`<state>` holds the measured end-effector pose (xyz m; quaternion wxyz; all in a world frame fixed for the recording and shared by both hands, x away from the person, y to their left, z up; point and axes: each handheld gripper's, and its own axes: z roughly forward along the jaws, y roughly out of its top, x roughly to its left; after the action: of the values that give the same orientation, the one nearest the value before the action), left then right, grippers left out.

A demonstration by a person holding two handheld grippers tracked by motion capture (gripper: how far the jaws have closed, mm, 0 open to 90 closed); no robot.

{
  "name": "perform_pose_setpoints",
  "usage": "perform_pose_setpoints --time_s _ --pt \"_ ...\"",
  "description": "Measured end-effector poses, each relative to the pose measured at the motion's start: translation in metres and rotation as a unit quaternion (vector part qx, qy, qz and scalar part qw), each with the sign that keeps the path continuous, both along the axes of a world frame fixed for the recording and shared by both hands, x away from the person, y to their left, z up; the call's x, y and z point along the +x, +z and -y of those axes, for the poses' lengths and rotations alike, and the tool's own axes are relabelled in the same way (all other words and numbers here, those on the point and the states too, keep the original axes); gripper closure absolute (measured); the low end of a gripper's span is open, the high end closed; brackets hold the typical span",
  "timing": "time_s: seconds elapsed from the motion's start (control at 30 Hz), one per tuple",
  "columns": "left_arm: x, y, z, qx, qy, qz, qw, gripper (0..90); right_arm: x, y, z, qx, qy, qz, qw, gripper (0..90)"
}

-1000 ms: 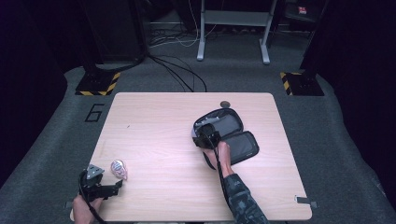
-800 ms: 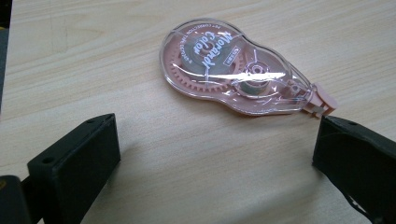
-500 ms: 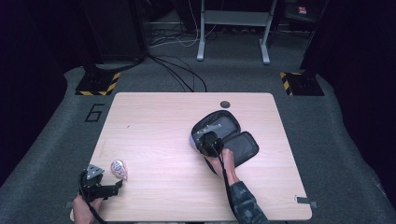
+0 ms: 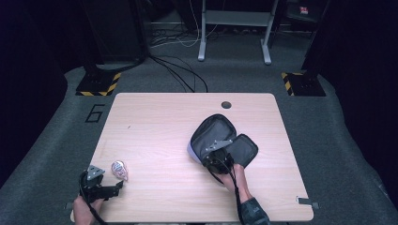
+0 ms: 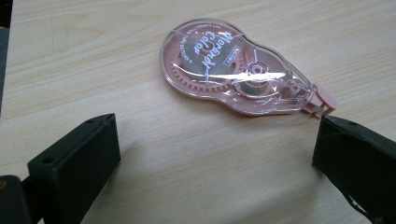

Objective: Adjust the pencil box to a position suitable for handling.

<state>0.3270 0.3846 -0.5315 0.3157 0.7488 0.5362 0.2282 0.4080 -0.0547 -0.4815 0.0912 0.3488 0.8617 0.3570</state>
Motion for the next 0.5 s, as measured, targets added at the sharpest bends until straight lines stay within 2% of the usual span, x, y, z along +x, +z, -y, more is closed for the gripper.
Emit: perform_pose_setpoints --time_s 0.03,0.2,0.23,0.3,0.43,0.5 --pt "0.000 0.000 0.000 0.000 -0.001 -0.002 1.0000 0.4 -0.003 -0.003 0.004 -0.002 0.006 0.006 1.0000 83.1" --pt "0.000 0.000 0.000 0.000 0.000 0.000 1.0000 0.4 -0.010 -0.007 0.007 -0.009 0.015 0.007 0.9998 86.0" --pt "0.000 -0.001 0.000 -0.001 0.002 0.005 1.0000 0.4 -0.013 -0.007 0.007 -0.008 0.011 0.005 0.9999 86.4" --pt "0.000 0.000 0.000 0.000 0.000 0.000 1.0000 0.4 -0.017 -0.009 0.009 -0.009 0.011 0.001 0.9999 86.7" --pt "0.000 0.000 0.000 0.000 0.000 -0.002 1.0000 0.4 -0.023 -0.012 0.016 -0.010 0.008 0.008 0.9999 87.6" --pt "0.000 0.000 0.000 0.000 0.000 0.000 1.0000 0.4 -0.028 -0.014 0.025 -0.009 -0.002 0.009 0.9999 88.6"
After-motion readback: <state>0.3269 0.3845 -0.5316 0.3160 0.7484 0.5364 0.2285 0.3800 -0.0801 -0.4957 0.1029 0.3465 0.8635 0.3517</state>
